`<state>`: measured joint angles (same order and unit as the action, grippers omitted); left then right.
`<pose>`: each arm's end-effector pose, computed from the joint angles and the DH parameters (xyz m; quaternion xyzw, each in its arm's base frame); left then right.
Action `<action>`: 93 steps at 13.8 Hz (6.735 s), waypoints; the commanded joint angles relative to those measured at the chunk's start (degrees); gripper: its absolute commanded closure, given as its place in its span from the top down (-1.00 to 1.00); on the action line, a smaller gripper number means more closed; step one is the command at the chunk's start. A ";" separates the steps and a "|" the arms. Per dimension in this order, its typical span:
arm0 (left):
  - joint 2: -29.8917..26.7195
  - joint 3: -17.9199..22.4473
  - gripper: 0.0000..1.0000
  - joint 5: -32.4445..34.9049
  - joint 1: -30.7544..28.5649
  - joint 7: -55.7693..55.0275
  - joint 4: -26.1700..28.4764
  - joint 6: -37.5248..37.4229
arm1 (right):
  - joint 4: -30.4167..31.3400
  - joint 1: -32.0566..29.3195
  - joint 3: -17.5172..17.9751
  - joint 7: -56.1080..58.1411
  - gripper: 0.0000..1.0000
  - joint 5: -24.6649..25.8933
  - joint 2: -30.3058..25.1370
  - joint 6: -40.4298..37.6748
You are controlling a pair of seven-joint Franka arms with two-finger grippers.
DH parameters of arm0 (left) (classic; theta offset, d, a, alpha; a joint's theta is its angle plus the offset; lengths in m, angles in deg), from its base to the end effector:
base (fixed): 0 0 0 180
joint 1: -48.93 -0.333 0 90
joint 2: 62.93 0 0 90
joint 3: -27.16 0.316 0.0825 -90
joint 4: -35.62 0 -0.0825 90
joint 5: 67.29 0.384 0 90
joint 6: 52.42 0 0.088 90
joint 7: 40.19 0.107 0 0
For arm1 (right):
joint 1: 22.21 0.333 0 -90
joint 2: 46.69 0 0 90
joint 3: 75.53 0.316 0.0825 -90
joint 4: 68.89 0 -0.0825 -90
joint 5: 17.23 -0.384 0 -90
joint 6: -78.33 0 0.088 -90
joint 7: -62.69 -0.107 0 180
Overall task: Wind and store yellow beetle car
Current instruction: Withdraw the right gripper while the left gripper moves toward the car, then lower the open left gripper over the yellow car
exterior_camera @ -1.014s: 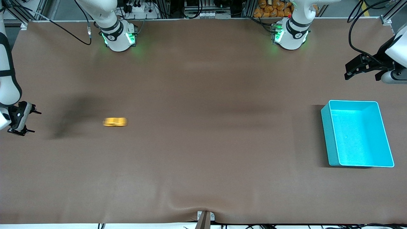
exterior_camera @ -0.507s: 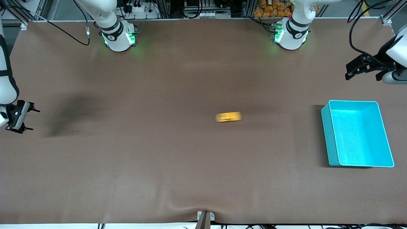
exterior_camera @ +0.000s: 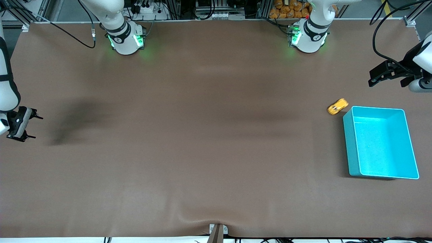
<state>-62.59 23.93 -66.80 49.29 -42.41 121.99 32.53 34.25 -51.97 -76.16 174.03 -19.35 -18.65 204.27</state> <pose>0.5467 -0.0332 0.6433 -0.9998 0.0116 0.0151 0.0049 0.5552 -0.3235 0.2678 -0.7669 -0.6400 0.0038 0.0470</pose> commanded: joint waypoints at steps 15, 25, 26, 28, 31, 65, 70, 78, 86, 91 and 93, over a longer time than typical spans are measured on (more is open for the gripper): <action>-3.41 -0.11 1.00 -0.68 -7.56 -4.01 7.31 -3.56 | -14.99 16.92 0.90 -38.88 1.00 -5.88 -6.07 -20.48; -10.45 -0.37 1.00 -0.06 -20.31 -19.10 24.62 2.22 | -25.36 29.48 1.07 -76.31 1.00 -1.07 -15.91 -41.56; -10.19 -0.29 1.00 -0.06 -20.40 -22.78 26.55 4.24 | -25.36 31.24 0.99 -82.01 1.00 0.09 -17.05 -42.96; -9.58 -0.37 1.00 -0.06 -21.36 -30.96 30.24 9.51 | -25.36 32.49 1.07 -93.62 1.00 0.27 -18.55 -46.30; -6.86 -0.37 1.00 -0.06 -23.73 -35.56 33.69 15.06 | -25.80 32.58 1.25 -97.18 1.00 -0.87 -19.43 -48.69; 11.34 -2.83 1.00 -1.82 -37.10 -52.70 53.03 60.68 | -11.65 42.42 0.46 -133.48 1.00 2.74 -29.72 -33.14; 12.49 -2.75 1.00 -1.99 -37.45 -55.24 53.73 63.06 | -11.65 42.51 0.46 -133.48 1.00 2.47 -29.63 -32.87; 8.01 -2.92 1.00 -1.99 -37.80 -56.92 58.82 63.06 | -11.30 42.69 0.55 -133.48 1.00 2.12 -29.63 -32.87; 7.48 -2.57 1.00 -1.99 -39.56 -58.23 60.15 63.06 | -11.21 42.95 0.55 -133.48 1.00 2.12 -29.45 -32.78; 6.69 -2.83 1.00 -1.99 -39.21 -64.38 61.02 63.15 | -11.21 43.04 0.55 -133.48 1.00 2.12 -29.28 -32.43; 6.25 -2.83 1.00 -1.99 -38.95 -66.58 61.11 63.15 | -11.13 43.04 0.55 -133.48 1.00 2.12 -29.10 -32.17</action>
<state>-53.98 21.39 -67.80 10.09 -106.58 181.34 94.81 22.56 -8.89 -75.84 40.63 -17.22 -47.68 171.27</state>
